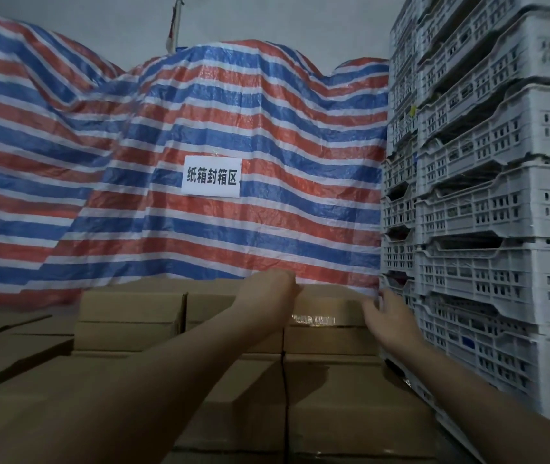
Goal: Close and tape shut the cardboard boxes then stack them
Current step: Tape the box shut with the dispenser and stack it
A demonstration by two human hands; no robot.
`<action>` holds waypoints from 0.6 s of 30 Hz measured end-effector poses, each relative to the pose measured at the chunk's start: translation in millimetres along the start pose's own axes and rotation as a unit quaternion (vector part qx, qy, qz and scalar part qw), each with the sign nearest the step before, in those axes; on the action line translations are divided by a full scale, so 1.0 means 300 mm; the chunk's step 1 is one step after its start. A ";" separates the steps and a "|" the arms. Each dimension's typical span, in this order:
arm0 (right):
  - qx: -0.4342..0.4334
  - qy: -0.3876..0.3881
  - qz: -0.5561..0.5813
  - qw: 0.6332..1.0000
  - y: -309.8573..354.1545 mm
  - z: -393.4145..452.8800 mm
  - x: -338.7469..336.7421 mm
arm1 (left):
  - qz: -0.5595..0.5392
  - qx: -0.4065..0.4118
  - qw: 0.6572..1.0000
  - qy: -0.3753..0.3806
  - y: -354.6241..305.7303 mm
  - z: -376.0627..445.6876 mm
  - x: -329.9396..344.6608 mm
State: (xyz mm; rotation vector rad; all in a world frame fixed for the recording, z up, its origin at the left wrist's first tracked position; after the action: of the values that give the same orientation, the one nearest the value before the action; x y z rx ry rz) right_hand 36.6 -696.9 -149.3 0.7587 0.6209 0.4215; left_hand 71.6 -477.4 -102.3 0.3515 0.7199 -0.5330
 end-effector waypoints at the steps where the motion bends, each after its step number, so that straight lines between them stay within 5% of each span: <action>1: -0.033 0.000 -0.023 0.999 0.044 -0.020 -0.002 | 0.011 0.008 1.000 -0.003 0.007 -0.020 -0.035; 9: -0.215 -0.003 0.023 0.976 0.447 -0.263 0.083 | -0.056 -0.033 0.998 -0.010 0.134 -0.224 -0.321; 18: -0.250 0.018 0.105 0.962 0.711 -0.530 0.240 | -0.042 -0.059 0.995 -0.063 0.458 -0.547 -0.560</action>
State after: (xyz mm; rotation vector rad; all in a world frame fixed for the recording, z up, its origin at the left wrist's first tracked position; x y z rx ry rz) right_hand -42.2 -436.3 -106.7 0.3317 0.4398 0.7569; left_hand -42.0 -230.9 -83.1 0.1755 0.6439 -0.5846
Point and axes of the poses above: each hand's wrist, its own z-axis towards the middle knuckle, its own x-axis out of the palm, y = z × x, the point moved 2 cm from there along z, towards the middle knuckle, and after that the axes turned 7 degrees about z, right-handed, at the moved point
